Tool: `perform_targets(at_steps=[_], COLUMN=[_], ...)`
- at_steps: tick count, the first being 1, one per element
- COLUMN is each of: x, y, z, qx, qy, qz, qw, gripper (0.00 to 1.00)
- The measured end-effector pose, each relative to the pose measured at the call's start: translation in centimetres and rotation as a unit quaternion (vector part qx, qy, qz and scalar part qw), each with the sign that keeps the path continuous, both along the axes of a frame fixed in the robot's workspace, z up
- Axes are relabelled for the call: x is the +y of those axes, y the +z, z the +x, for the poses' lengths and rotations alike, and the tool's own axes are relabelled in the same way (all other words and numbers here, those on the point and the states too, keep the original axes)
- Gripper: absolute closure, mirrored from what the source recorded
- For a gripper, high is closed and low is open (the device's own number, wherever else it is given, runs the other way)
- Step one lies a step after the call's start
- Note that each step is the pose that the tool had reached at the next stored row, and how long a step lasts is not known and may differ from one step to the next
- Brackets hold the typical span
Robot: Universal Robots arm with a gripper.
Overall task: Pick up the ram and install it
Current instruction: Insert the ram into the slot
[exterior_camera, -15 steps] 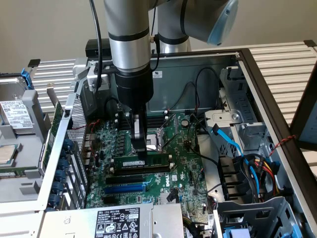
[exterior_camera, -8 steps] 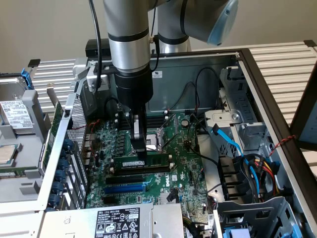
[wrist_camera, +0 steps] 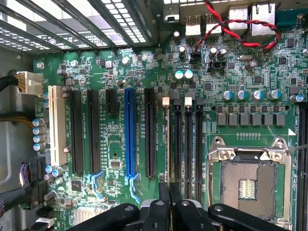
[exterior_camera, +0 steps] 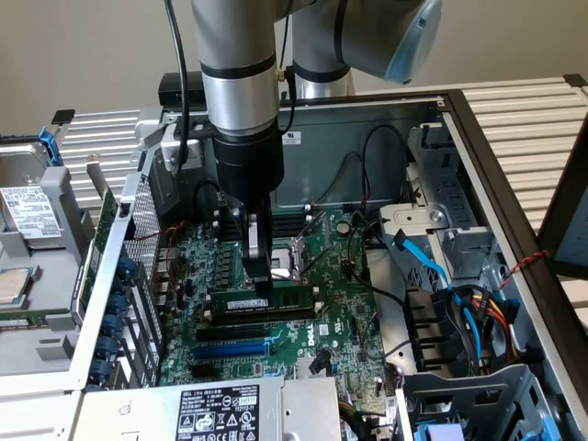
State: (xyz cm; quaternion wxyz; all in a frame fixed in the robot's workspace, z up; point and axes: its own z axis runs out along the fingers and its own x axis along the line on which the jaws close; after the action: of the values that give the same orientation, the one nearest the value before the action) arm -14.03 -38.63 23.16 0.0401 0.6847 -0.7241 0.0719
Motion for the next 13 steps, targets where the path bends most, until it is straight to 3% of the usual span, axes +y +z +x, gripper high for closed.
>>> perform_targets(at_steps=[6, 13], x=[0.00, -0.01], y=[-0.03, -0.08], z=[-0.01, 0.00], qx=[0.0001, 0.0000], qy=[0.000, 0.000], qz=[0.0003, 0.0040], qw=[1.0000, 1.0000], gripper=[0.88, 0.88])
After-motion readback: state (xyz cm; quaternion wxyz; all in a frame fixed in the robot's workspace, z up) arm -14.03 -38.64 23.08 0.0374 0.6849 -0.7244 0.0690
